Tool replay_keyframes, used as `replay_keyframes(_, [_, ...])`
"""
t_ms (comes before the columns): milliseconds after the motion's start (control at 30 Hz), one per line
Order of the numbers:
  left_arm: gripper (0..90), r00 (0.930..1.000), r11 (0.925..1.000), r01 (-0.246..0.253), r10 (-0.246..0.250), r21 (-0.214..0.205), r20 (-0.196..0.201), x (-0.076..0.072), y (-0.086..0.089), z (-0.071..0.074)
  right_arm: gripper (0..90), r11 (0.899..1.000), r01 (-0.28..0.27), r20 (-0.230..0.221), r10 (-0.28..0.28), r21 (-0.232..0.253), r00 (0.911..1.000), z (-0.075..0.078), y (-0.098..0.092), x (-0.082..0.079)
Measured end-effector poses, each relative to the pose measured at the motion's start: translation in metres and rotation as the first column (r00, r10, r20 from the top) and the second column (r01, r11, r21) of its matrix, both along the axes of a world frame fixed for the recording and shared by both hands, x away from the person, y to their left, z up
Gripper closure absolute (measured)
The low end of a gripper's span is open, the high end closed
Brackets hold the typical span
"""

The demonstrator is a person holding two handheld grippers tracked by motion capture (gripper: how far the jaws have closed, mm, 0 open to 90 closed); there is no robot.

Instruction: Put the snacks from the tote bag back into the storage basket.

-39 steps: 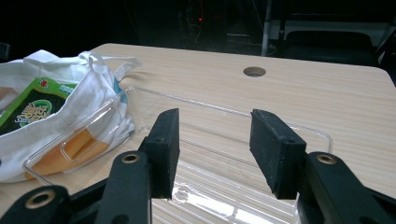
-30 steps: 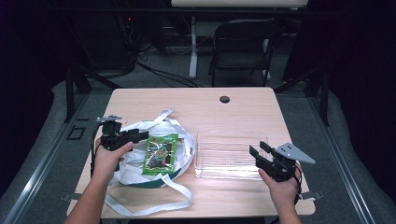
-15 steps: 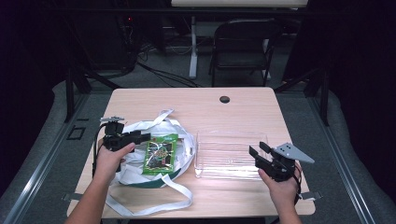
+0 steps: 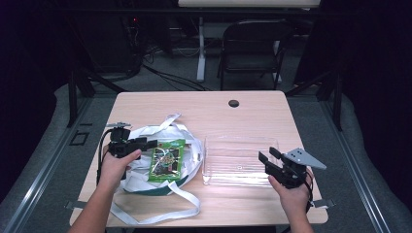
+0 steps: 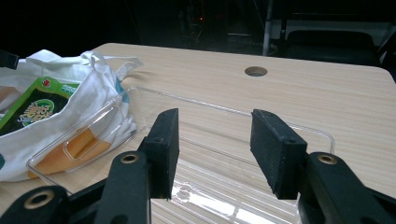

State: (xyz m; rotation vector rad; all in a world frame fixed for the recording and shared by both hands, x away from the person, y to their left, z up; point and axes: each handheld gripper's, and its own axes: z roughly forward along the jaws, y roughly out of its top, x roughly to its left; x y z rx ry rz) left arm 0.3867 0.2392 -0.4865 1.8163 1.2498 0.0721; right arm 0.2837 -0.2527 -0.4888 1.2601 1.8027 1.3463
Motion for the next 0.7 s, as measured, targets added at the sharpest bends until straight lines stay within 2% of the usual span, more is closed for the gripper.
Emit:
replay_keyframes(133, [38.4, 1.0000, 1.0000, 0.003, -0.003, 0.003, -0.004, 0.000, -0.001, -0.001, 51.8, 1.000, -0.001, -0.004, 0.001, -0.005, 1.0000, 0.000, 0.001, 0.000])
replay_keyframes(267, [37.6, 0.9995, 0.9998, 0.005, -0.005, 0.018, -0.030, 0.002, -0.004, -0.005, 51.7, 1.000, -0.003, 0.001, 0.003, -0.002, 1.0000, 0.000, 0.002, 0.001])
replay_keyframes(300, [37.5, 0.9988, 0.9995, 0.008, -0.006, 0.030, -0.048, 0.003, -0.006, -0.008, 51.7, 1.000, -0.005, 0.000, 0.005, -0.004, 1.0000, 0.000, 0.002, 0.001])
replay_keyframes(433, [37.4, 0.9976, 0.9985, 0.023, -0.020, 0.049, -0.066, 0.005, -0.009, -0.014, 51.7, 1.000, -0.005, -0.001, 0.005, -0.007, 1.0000, 0.000, 0.001, 0.000])
replay_keyframes(667, [37.3, 0.9958, 0.9977, 0.022, -0.016, 0.065, -0.090, 0.009, -0.012, -0.022, 51.8, 1.000, -0.005, -0.003, 0.005, -0.003, 1.0000, 0.000, 0.001, -0.001])
replay_keyframes(700, [37.3, 0.9946, 0.9974, 0.022, -0.015, 0.069, -0.103, 0.010, -0.011, -0.024, 51.8, 1.000, -0.002, -0.004, 0.002, -0.006, 1.0000, 0.000, 0.000, -0.001])
